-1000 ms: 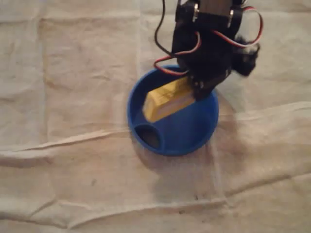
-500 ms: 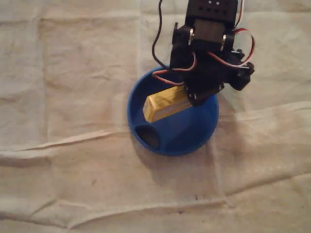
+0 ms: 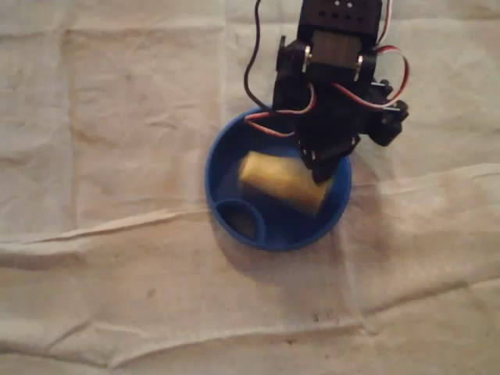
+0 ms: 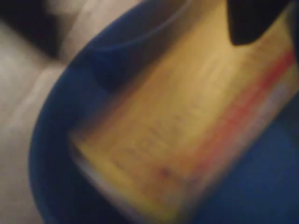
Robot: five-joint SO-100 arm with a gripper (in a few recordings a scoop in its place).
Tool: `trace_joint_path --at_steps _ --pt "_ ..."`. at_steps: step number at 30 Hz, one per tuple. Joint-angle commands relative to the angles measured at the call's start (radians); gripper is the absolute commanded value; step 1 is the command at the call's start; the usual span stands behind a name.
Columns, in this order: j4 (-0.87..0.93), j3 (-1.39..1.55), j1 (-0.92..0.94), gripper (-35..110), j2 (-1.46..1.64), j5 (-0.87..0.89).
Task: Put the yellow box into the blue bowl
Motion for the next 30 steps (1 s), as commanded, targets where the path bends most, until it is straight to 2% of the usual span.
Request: trace_joint_path --at_steps 1,8,14,21,30 --pt "-0.006 -0.064 0.005 22 0.104 -0.002" --pt "-0.006 -0.064 0.006 14 0.15 -0.002" --pt "-0.006 -0.063 0.006 -1 0.216 -0.002" --pt "0.0 -0.051 0.006 0 0.37 0.012" --pt "0.091 -0.051 -0.009 0 0.634 0.02"
